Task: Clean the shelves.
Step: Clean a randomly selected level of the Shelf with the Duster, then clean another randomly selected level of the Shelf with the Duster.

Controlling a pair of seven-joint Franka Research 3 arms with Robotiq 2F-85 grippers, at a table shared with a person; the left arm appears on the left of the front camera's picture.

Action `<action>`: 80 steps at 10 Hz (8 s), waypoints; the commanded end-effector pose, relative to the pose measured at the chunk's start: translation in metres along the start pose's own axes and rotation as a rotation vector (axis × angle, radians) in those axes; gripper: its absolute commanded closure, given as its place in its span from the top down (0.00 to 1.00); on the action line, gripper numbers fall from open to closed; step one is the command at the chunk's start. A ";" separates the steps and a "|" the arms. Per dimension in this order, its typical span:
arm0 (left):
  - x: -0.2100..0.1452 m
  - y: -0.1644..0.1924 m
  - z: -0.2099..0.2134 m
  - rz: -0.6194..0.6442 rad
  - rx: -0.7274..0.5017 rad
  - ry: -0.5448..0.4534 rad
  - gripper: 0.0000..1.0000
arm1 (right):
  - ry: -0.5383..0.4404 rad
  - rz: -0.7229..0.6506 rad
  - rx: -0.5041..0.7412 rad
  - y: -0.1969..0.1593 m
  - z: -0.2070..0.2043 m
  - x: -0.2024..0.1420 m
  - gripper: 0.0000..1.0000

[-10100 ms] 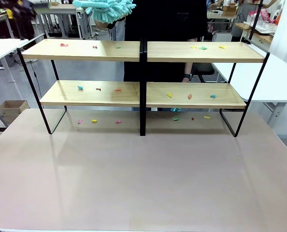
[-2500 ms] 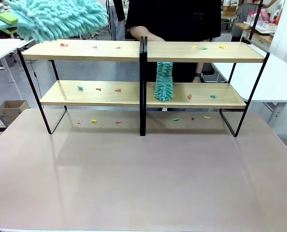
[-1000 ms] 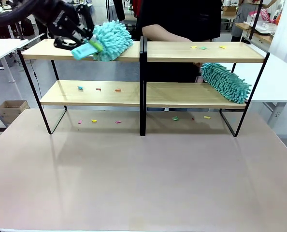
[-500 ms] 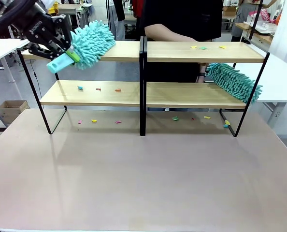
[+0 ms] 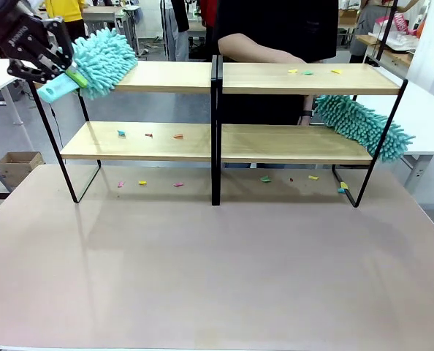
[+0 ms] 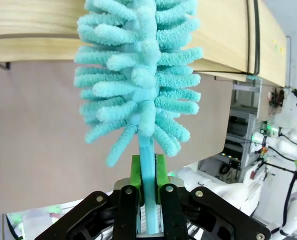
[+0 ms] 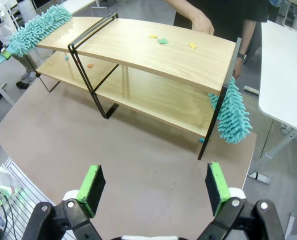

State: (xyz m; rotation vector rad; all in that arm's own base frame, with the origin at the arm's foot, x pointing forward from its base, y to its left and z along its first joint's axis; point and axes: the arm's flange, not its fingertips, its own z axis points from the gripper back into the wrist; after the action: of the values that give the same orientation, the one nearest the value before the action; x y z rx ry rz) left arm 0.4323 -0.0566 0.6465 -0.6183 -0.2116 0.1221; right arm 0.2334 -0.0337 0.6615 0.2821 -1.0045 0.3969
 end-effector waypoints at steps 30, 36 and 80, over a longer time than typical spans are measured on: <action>-0.160 0.047 0.170 -0.150 -0.228 0.031 0.13 | -0.002 -0.004 0.008 0.000 0.000 0.000 1.00; -0.078 -0.033 0.063 -0.068 0.165 -0.025 0.13 | -0.002 -0.004 0.008 0.000 0.000 0.000 1.00; -0.190 0.108 0.173 -0.631 -0.335 0.304 0.13 | -0.002 -0.004 0.008 0.000 0.000 0.000 1.00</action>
State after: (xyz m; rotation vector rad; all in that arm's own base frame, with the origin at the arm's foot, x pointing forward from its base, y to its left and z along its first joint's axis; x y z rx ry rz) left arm 0.2022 0.0919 0.6885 -0.8625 -0.1121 -0.6054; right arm 0.2333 -0.0338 0.6615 0.2817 -1.0045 0.3964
